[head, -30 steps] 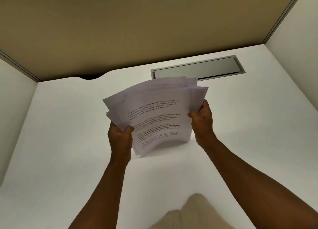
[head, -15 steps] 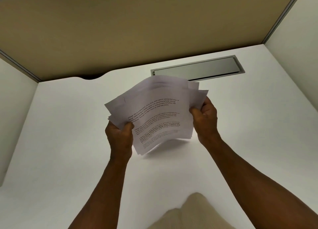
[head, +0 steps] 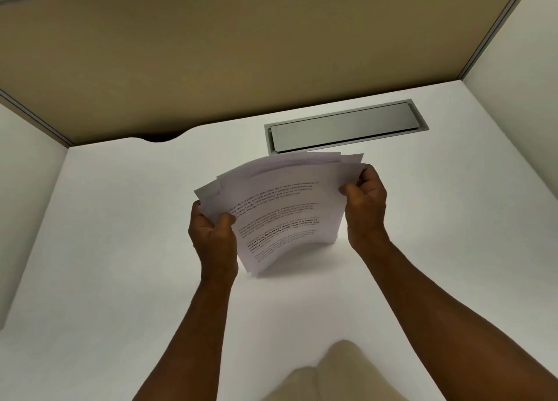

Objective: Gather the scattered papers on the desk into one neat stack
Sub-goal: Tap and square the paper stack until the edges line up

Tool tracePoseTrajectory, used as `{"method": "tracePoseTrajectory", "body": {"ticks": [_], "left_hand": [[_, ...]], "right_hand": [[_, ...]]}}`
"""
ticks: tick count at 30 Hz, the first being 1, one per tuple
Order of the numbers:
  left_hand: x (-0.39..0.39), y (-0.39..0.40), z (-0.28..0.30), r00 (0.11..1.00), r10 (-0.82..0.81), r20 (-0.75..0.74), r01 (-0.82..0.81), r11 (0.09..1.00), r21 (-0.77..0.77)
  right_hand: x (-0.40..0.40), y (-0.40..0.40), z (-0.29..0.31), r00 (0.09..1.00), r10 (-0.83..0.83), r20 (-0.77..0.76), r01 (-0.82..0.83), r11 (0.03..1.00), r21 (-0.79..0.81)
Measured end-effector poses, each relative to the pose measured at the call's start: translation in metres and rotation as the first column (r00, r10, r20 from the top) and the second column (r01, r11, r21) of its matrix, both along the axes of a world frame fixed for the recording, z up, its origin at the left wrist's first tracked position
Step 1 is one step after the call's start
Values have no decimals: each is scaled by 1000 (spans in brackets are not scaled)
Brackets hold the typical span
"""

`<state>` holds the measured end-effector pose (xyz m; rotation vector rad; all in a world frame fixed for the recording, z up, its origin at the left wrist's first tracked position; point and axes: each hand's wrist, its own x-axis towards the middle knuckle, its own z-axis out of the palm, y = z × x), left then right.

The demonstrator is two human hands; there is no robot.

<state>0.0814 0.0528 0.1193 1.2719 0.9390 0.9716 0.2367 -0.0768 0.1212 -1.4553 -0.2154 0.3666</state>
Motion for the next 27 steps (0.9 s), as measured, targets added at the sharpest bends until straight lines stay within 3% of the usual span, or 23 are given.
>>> {"method": "tracePoseTrajectory", "body": {"ticks": [7, 12, 15, 18, 21, 27], "left_hand": [[5, -3, 4, 995, -18, -103, 30, 993, 114], [-1, -1, 10, 987, -3, -159, 76, 889, 452], [-5, 4, 12, 966, 36, -256, 150, 732, 665], [-8, 7, 8, 952, 67, -297, 197, 609, 768], [-12, 7, 6, 952, 71, -298, 196, 606, 771], [-13, 6, 6, 963, 61, -264, 178, 591, 787]], "right_hand": [[-4, -3, -2, 992, 123, 0, -123, 989, -83], [-7, -5, 1, 974, 110, 197, -99, 993, -68], [-4, -6, 4, 889, 77, 451, -33, 994, -105], [3, -5, 4, 707, 97, 700, 54, 980, -189], [8, -6, 3, 617, 137, 775, 83, 968, -237], [8, -9, 1, 594, 169, 787, 96, 956, -278]]}}
